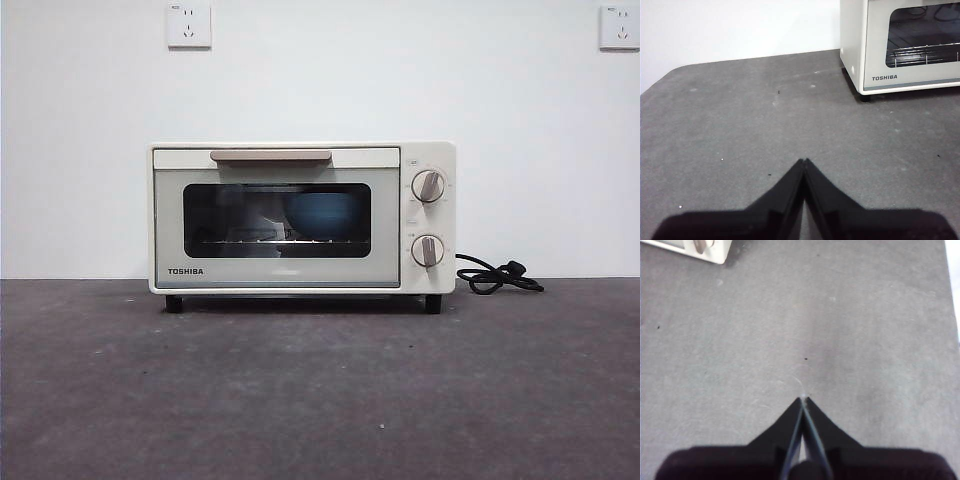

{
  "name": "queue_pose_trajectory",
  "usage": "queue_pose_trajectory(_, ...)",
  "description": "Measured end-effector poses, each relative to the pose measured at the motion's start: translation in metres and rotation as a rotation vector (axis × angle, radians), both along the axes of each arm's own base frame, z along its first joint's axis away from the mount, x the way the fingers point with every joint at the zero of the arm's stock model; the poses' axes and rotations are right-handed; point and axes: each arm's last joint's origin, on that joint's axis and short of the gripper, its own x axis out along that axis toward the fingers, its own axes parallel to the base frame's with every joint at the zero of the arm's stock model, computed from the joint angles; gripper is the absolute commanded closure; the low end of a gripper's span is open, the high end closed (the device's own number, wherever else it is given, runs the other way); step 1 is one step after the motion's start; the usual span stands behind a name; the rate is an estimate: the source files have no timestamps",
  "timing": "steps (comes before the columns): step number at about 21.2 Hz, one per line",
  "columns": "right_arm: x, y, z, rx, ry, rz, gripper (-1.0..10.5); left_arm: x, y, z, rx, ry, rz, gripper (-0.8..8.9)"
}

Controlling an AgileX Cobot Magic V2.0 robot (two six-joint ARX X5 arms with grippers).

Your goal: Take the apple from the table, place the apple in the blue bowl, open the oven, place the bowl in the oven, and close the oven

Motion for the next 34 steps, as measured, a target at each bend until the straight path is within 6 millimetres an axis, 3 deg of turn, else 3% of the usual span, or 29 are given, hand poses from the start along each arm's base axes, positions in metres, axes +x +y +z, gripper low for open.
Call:
queue_pose_trajectory(5, 0.000, -0.028, 0.003, -0.009, -0.047, -0.203, 9.5, 0.000, 0.000, 0.000, 0.000, 0.000, 0.000, 8.17)
queue_pose_trajectory(8, -0.001, -0.052, -0.010, -0.005, -0.107, -0.385, 9.5, 0.000, 0.000, 0.000, 0.000, 0.000, 0.000, 8.17)
queue_pose_trajectory(12, -0.006, -0.070, -0.054, -0.200, -0.244, -0.625, 9.5, 0.000, 0.000, 0.000, 0.000, 0.002, 0.000, 8.17)
queue_pose_trajectory(15, -0.025, -0.078, -0.089, -0.244, -0.209, -0.688, 9.5, 0.000, 0.000, 0.000, 0.000, 0.002, 0.000, 8.17)
queue_pose_trajectory(19, -0.032, -0.083, -0.114, -0.103, -0.403, -0.754, 9.5, 0.000, 0.000, 0.000, 0.000, 0.002, 0.000, 8.17)
queue_pose_trajectory(23, -0.025, -0.079, -0.135, 0.181, -0.631, -0.637, 9.5, 0.000, 0.000, 0.000, 0.000, 0.004, 0.000, 8.17)
queue_pose_trajectory(26, -0.021, -0.073, -0.149, 0.333, -0.730, -0.428, 9.5, 0.000, 0.000, 0.000, 0.000, 0.004, 0.000, 8.17)
queue_pose_trajectory(30, -0.023, -0.068, -0.176, 0.366, -0.701, -0.225, 9.5, 0.000, 0.000, 0.000, 0.000, 0.004, 0.000, 8.17)
queue_pose_trajectory(34, -0.027, -0.066, -0.203, 0.342, -0.662, -0.159, 9.5, 0.000, 0.000, 0.000, 0.000, 0.004, 0.000, 8.17)
